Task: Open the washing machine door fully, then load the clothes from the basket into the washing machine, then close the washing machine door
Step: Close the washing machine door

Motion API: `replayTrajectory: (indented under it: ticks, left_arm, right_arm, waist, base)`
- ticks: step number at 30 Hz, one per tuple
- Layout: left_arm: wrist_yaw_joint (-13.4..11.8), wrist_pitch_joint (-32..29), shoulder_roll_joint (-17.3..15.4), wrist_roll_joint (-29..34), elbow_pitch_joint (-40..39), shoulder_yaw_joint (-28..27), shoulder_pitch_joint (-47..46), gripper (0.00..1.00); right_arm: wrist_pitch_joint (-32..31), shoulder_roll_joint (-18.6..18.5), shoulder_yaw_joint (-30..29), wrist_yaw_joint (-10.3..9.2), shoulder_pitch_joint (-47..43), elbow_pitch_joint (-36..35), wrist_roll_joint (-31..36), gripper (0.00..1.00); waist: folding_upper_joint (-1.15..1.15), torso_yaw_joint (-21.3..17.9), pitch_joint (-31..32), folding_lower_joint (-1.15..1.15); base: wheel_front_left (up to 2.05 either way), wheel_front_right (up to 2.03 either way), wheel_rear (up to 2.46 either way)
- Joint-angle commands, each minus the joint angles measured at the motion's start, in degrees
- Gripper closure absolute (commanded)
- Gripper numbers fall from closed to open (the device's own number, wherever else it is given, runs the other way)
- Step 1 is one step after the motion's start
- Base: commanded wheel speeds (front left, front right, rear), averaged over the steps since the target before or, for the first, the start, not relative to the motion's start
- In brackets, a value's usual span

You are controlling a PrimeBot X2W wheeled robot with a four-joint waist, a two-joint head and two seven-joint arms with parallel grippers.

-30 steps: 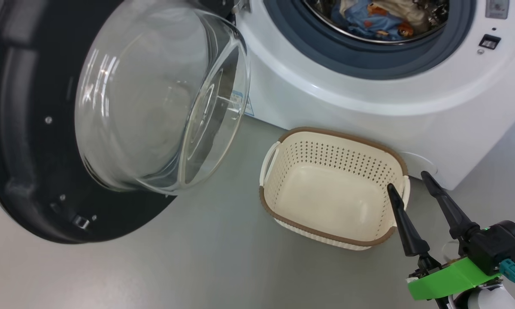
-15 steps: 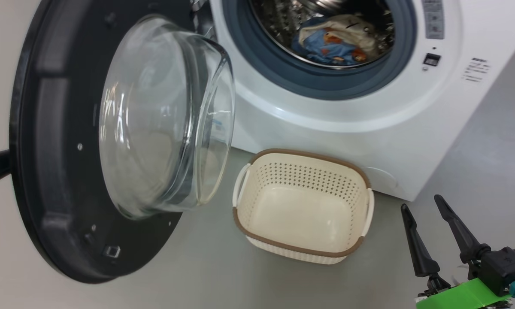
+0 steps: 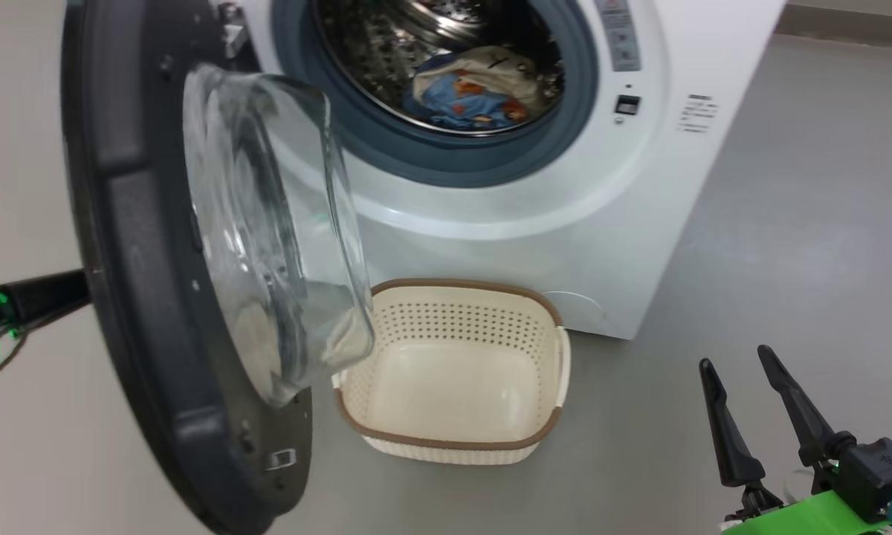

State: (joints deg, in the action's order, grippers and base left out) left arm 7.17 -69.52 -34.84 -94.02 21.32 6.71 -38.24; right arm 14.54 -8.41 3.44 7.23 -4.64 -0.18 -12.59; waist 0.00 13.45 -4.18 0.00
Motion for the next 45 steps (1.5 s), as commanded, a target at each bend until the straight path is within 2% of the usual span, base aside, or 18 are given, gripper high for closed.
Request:
replayTrajectory:
  ticks: [1,15,30,38,45]
  left_arm:
    - [0.32,0.11,-1.85,0.14,-2.66,-2.0,-0.95,1.0]
    - [0.32,4.0,0.15,2.4,-4.64,-2.5,-0.28,1.0]
    - [0.32,8.94,0.75,5.27,-3.41,-3.82,-2.41,1.0]
    - [0.32,10.53,0.75,6.06,-2.08,-4.25,-3.57,1.0]
    - [0.32,11.01,0.96,5.96,-2.0,-4.3,-3.55,1.0]
  right_arm:
    - [0.46,-0.41,0.77,0.25,-0.08,-1.64,-0.01,0.0]
    - [0.46,0.48,-0.38,0.25,-0.93,-2.02,-0.03,0.0]
    - [0.46,1.91,-0.34,0.25,-0.26,-2.22,-0.03,0.0]
    - [0.46,2.46,-0.67,0.25,-0.26,-2.38,0.1,0.0]
    - [0.46,2.79,-1.26,0.25,0.03,-2.47,0.32,0.0]
  waist:
    - [0.0,-3.45,0.56,0.0]
    - [0.0,-13.54,0.56,0.0]
    - [0.0,-21.56,-1.29,0.0]
    - [0.0,-23.23,-2.1,0.0]
    - [0.0,-21.46,-2.4,0.0]
  base:
    - [0.0,0.0,0.0]
    - [0.0,0.0,0.0]
    - [0.0,0.0,0.0]
    - [0.0,0.0,0.0]
    - [0.0,0.0,0.0]
